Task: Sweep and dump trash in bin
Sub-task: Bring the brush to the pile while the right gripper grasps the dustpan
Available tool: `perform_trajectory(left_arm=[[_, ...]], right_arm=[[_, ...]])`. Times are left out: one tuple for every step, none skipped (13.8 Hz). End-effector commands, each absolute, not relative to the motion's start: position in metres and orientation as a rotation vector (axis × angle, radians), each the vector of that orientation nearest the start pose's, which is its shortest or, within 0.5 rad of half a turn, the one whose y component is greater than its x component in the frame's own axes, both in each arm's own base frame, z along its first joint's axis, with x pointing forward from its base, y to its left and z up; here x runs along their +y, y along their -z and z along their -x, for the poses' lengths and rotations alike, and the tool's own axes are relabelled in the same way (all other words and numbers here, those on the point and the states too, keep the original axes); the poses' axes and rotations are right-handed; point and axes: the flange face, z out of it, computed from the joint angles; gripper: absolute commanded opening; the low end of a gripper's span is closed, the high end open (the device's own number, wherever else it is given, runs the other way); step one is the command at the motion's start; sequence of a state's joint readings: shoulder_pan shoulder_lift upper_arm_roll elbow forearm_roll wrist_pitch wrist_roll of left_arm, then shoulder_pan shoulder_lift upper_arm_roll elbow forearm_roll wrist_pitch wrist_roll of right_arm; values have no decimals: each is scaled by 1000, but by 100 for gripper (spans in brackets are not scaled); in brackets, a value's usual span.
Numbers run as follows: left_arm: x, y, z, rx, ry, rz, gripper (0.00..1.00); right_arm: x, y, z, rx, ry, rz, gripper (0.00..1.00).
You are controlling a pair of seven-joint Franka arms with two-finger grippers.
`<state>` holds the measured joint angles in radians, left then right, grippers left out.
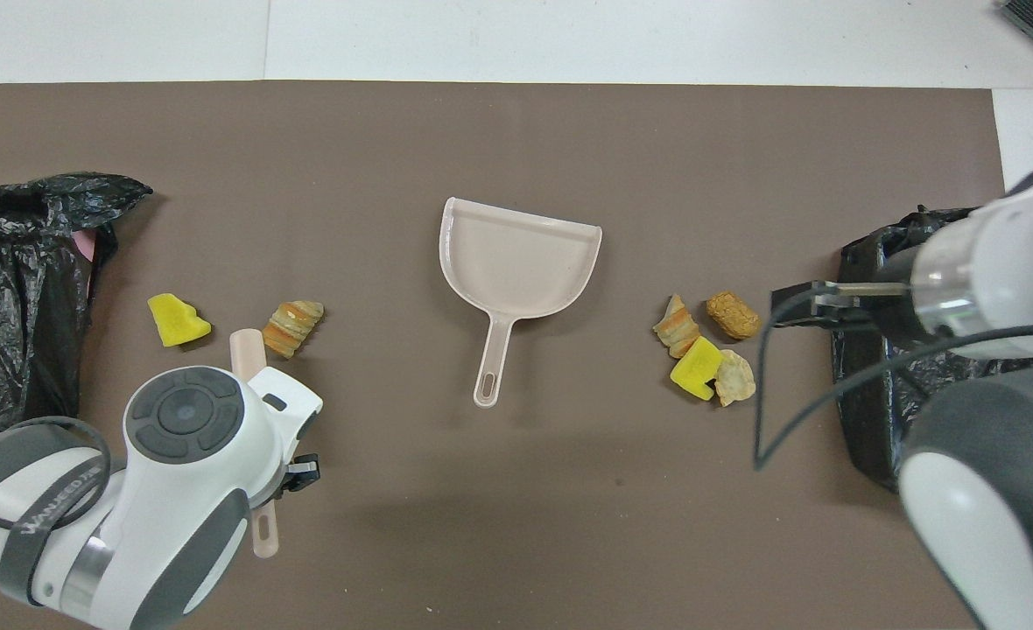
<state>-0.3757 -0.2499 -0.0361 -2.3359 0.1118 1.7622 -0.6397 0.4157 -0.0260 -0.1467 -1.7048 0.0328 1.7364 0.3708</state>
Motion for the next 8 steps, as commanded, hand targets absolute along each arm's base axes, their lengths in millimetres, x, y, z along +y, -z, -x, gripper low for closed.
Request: perform_trajectory(left_arm=[[-107, -410, -400, -281, -319, 2852, 0], [-90, -407, -407, -253, -270, 2862, 0], [-69, -406, -414, -212, -249, 2879, 0], [-45, -402, -422, -182, -240, 2902, 0], [-31, -396, -428, -151, -211, 2916, 0], [-12, -389, -435, -119, -192, 2933, 0], [3, -380, -441, -91, -188, 2946, 0], [5, -369, -445, -72, -189, 2952, 0]], right_arm=[[233, -524, -569, 301, 81, 3032, 100], [273, -496, -575, 352, 95, 3006, 100], [301, -473, -581, 404, 107, 2967, 100], [319, -449, -585, 433, 105, 2938, 100], [336, -431, -585, 419, 116, 2920, 100], [355, -414, -579, 397, 105, 2917, 100], [372, -397, -574, 393, 90, 2917, 100], [388, -379, -566, 396, 78, 2916, 100]])
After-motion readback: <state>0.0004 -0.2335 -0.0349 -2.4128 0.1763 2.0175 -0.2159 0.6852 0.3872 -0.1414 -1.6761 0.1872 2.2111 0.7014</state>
